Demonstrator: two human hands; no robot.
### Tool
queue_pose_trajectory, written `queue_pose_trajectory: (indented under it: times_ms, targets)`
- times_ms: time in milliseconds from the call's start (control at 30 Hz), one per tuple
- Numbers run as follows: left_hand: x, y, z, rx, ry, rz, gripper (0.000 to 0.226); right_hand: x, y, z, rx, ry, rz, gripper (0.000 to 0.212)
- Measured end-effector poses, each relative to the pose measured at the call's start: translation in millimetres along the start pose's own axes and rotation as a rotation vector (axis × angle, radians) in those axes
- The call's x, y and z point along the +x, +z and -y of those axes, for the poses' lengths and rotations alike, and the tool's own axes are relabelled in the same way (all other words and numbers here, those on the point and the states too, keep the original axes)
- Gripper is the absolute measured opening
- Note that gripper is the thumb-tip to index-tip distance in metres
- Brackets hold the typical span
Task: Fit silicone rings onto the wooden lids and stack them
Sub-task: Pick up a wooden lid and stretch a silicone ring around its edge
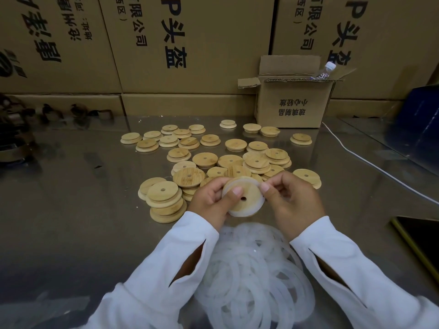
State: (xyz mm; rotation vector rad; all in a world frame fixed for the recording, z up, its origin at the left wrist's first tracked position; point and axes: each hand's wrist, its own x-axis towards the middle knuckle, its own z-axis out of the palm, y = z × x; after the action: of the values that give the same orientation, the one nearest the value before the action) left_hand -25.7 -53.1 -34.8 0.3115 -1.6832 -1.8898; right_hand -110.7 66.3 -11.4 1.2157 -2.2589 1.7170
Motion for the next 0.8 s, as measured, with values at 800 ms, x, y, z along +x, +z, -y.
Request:
queue_pose_trajectory:
  times_ms: [800]
  targets:
    - [0, 5, -1, -0.153, -0.069, -0.135, 0.016, -10, 10, -2, -0.050, 0.014, -0.156, 0.018]
